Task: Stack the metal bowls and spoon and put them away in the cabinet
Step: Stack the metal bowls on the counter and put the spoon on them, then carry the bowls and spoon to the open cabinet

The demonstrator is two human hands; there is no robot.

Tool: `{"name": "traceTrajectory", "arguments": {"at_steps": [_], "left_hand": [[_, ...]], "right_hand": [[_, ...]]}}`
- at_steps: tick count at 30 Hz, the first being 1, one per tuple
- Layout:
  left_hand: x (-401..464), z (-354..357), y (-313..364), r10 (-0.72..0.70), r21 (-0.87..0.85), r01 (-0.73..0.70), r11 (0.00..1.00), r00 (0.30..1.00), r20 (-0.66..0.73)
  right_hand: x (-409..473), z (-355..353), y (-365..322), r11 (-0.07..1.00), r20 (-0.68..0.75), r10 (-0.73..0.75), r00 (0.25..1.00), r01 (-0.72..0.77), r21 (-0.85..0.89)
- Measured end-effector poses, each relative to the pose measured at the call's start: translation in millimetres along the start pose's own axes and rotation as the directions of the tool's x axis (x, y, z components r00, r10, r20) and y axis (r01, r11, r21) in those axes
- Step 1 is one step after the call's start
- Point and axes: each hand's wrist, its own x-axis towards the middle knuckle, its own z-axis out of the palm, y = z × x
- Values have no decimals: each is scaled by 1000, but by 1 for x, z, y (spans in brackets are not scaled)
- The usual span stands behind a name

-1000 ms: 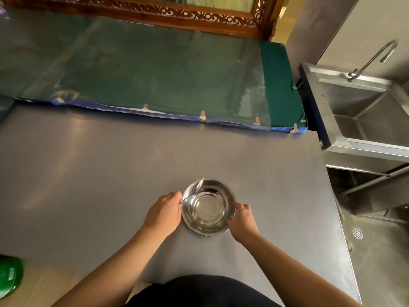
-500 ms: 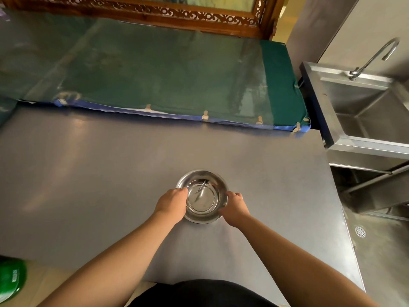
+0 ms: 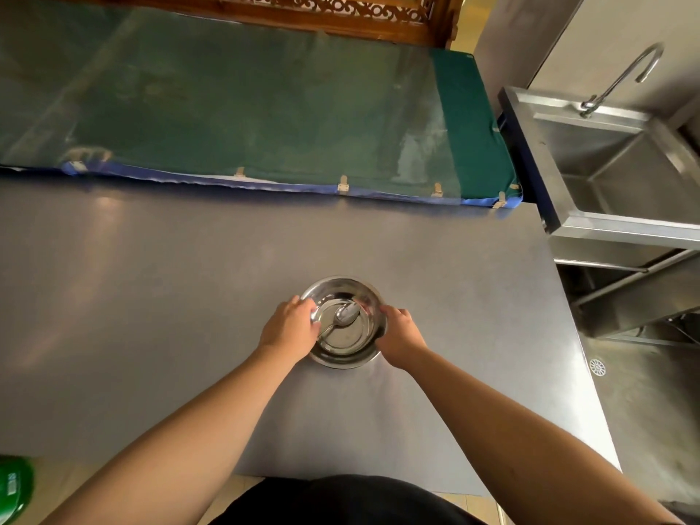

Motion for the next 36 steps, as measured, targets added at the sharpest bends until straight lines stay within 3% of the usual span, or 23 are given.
{"name": "traceTrajectory", "arguments": {"at_steps": [3, 7, 10, 21, 28, 36], "left_hand": [[10, -1, -10, -86, -67, 86, 994, 996, 0], [25, -4, -17, -157, -160, 178, 971, 978, 137], [30, -7, -17, -137, -239, 178, 955, 975, 177], [11, -23, 3, -54, -274, 115, 955, 974, 222], [-21, -38, 65, 19, -450, 70, 890, 981, 191], [-86, -42, 187, 143, -579, -35, 815, 979, 142]], "right_hand": [[-2, 3, -2, 998, -35, 42, 999, -40, 46], [-3, 3, -5, 983, -45, 129, 991, -122, 135], [-4, 5, -6, 973, -59, 165, 985, -153, 175], [-32, -9, 9, 951, -113, 170, 979, -133, 279], [-81, -61, 41, 923, -212, 133, 968, -43, 382], [-192, -147, 112, 890, -358, 150, 922, 32, 455]]}}
